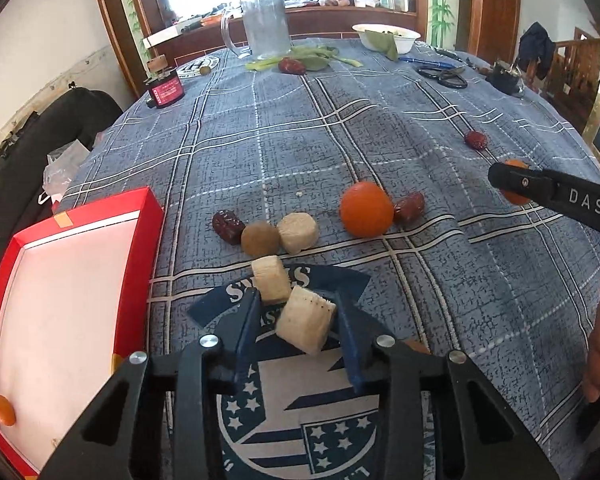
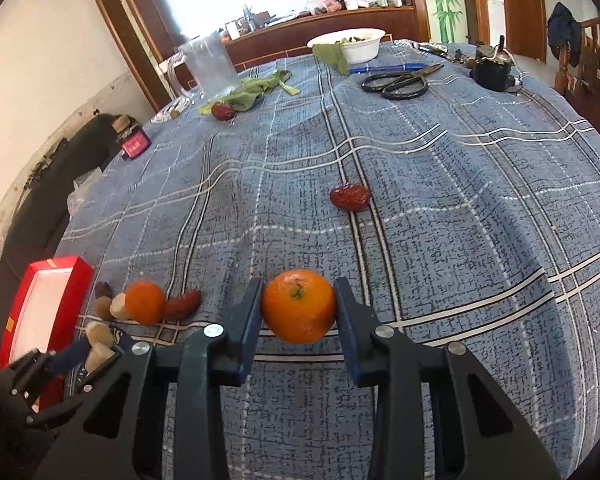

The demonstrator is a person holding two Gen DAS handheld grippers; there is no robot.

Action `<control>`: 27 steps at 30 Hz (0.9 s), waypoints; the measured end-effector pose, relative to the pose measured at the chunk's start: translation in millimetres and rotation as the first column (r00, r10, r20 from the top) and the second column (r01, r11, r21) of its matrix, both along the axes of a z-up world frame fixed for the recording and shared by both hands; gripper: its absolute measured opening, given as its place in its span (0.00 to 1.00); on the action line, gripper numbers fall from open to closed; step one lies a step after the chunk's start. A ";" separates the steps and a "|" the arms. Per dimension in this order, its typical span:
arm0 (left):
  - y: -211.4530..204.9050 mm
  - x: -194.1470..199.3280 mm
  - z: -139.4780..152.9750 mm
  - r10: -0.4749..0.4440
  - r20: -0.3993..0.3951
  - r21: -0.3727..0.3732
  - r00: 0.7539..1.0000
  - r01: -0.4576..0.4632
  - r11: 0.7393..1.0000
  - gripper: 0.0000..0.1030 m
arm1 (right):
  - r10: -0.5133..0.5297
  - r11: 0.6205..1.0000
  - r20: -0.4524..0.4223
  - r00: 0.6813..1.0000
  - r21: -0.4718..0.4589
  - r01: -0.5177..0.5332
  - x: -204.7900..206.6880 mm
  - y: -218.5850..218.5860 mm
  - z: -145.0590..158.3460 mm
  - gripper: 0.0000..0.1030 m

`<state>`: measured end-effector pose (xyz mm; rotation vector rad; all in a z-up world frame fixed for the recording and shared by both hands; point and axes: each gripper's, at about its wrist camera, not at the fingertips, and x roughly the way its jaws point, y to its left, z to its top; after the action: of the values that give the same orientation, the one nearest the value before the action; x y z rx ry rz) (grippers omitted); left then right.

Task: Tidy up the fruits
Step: 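Grasp an orange with the right gripper while the left grasps a beige cake cube, then carry the orange with the right while the left carries the cube over the red tray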

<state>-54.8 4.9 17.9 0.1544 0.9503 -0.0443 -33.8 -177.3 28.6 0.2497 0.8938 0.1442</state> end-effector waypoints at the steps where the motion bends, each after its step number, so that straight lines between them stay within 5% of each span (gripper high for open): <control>1: -0.1 -1.4 0.4 -0.002 0.000 -0.002 1.000 0.002 1.000 0.29 | -0.003 1.000 0.009 1.000 -0.004 0.003 -1.1 0.3 1.1 0.36; 27: 8.6 -68.4 70.3 -0.022 0.178 -0.009 0.984 0.024 1.000 0.29 | -0.030 0.999 0.252 0.967 -0.009 0.033 -21.8 -4.4 35.4 0.36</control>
<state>-123.2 13.5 88.2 0.1569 0.7702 -0.0563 -55.6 -181.7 64.0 0.2275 0.6376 0.1369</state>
